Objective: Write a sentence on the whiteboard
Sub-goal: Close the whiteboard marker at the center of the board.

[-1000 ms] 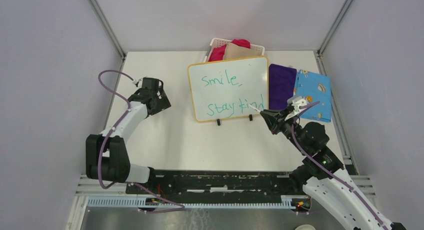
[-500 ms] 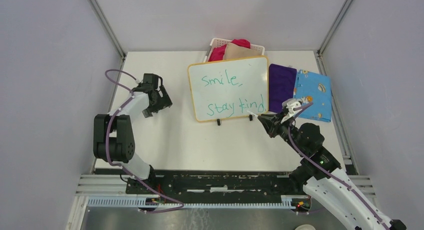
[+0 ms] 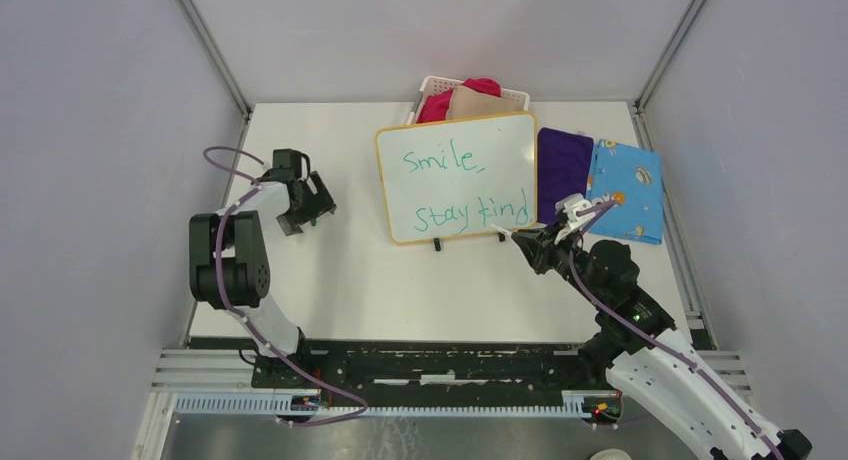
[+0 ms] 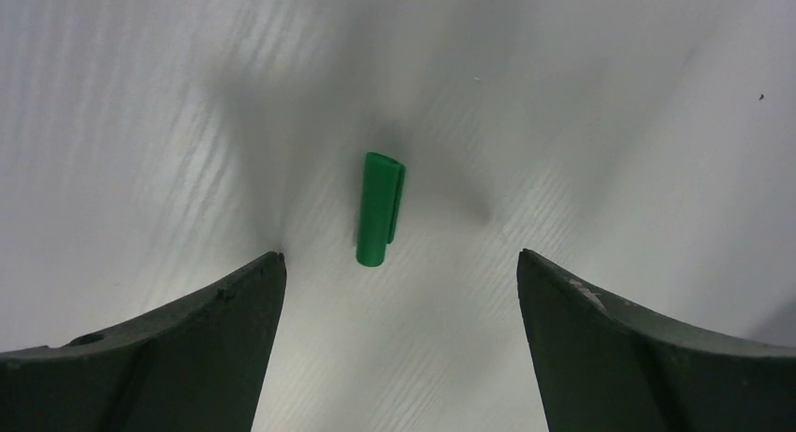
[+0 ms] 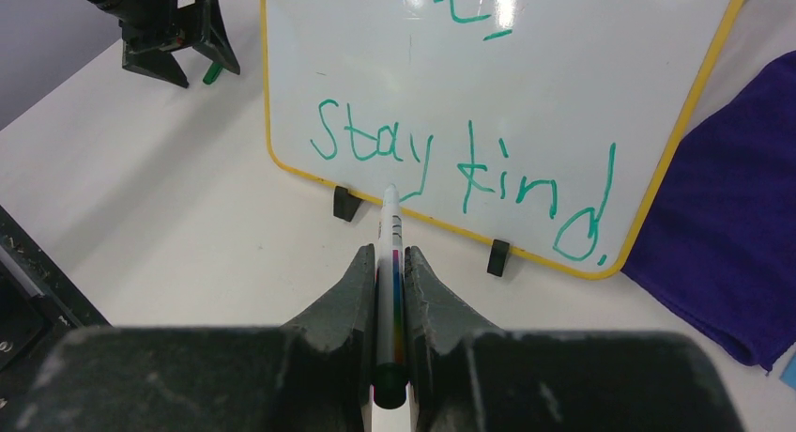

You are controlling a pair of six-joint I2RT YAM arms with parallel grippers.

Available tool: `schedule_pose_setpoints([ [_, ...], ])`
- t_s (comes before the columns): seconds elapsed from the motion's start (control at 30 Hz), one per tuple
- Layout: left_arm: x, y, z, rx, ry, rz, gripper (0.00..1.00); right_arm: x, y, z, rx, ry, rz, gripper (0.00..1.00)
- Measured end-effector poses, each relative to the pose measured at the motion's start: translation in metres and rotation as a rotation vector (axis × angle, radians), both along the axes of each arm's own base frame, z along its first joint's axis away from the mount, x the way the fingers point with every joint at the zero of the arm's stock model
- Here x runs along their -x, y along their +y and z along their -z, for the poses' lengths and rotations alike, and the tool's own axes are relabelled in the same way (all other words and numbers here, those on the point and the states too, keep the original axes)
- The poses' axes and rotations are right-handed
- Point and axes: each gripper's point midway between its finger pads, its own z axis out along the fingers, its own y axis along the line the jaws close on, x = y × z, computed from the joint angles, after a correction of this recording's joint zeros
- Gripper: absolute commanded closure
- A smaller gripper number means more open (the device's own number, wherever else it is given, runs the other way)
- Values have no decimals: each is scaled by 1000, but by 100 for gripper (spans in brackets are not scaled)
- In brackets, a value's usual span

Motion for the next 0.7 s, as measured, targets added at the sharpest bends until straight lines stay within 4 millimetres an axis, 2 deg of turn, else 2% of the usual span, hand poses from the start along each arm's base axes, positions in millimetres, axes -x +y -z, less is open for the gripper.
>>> schedule_pose_setpoints([
  [0.07,-2,-8,6,37,7,28,4,-1,1,2,5,7,0,100],
  [0.2,-13,-11,1,44,-45,50,5,-1,1,4,9,13,-3,100],
  [0.33,-15,-3,0,2,-65,36,7,-1,1,4,9,13,-3,100],
  [0.47,-8,7,7,-45,-51,22,9,-2,2,2,9,13,-3,100],
  [0.7,-7,13,9,-58,-49,11,17,-2,1,0,7,6,4,100],
])
